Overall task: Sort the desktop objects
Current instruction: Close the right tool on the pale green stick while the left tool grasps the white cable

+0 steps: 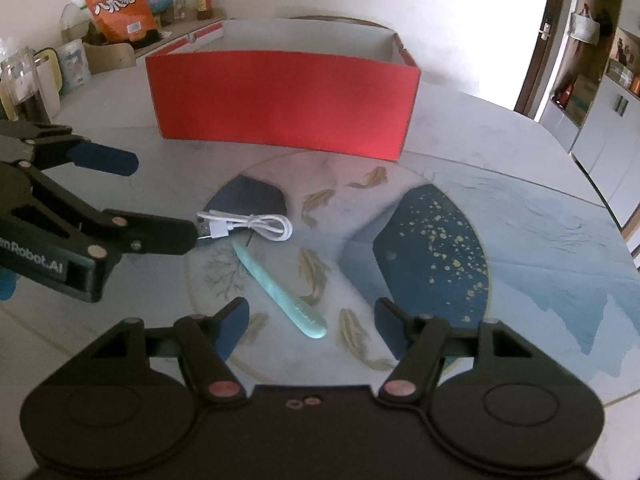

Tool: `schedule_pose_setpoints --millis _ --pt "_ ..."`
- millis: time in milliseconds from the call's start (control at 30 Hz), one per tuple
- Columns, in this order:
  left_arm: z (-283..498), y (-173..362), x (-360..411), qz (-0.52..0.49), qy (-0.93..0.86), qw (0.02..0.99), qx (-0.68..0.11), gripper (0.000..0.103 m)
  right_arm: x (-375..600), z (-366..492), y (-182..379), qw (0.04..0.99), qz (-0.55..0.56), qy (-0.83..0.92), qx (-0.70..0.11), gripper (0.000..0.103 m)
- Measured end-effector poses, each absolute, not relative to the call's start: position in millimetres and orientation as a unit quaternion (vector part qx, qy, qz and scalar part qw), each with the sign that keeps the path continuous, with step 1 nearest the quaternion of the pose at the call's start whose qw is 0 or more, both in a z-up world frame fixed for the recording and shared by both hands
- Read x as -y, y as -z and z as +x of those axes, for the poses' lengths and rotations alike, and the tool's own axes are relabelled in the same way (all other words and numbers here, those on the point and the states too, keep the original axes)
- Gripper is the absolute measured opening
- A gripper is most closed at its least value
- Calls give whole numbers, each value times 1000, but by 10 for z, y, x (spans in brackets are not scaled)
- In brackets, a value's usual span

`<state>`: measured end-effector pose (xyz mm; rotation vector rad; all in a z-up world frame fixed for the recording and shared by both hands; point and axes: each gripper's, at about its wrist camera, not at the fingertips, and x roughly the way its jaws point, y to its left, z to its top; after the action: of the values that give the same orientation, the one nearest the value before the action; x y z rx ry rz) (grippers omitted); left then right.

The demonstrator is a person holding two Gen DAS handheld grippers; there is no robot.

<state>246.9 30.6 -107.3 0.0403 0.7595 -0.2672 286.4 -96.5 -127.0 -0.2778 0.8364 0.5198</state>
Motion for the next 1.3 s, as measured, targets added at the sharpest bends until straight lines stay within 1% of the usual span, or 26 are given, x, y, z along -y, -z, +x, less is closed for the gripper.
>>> schedule_pose_setpoints --millis 333,533,633,667,733,833,867,933,967,1000,1067,1133,1233,1300 --pt "2665 1290 -327 12 120 916 -383 101 938 2935 1417 867 -135 -260 -403 63" --pt "2716 1360 -303 9 122 914 -387 98 907 2976 1439 867 -130 -272 -396 61" --pt "2727 1373 -317 3 113 914 -389 93 877 3001 1446 867 -129 -278 -392 58" --pt "2730 1374 -323 -1 111 915 -388 93 867 3013 1452 867 -129 -280 -391 56" --pt "2725 1373 -325 0 111 916 -386 93 861 3019 1450 866 -127 -289 -389 45" --pt "2724 1383 -295 7 121 915 -385 91 839 2961 1448 866 -142 -299 -376 37" --pt "2722 1389 -284 8 126 914 -386 91 839 2949 1446 864 -143 -303 -375 31" --pt "2720 1403 -258 8 134 913 -386 90 842 2945 1441 864 -142 -305 -375 24" --pt "2717 1403 -248 9 136 913 -384 88 842 2944 1440 864 -143 -305 -374 21" --pt "2716 1401 -239 9 138 914 -383 87 847 2944 1440 865 -143 -304 -373 14" --pt "2729 1402 -222 11 139 914 -382 85 853 2938 1437 867 -148 -299 -371 11" --pt "2733 1397 -203 17 143 914 -380 82 867 2938 1436 870 -153 -289 -369 11" --pt "2759 1403 -154 37 150 913 -377 76 919 2972 1431 877 -150 -266 -370 11" --pt "2777 1406 -112 51 156 912 -375 70 953 2998 1428 879 -144 -259 -374 11"
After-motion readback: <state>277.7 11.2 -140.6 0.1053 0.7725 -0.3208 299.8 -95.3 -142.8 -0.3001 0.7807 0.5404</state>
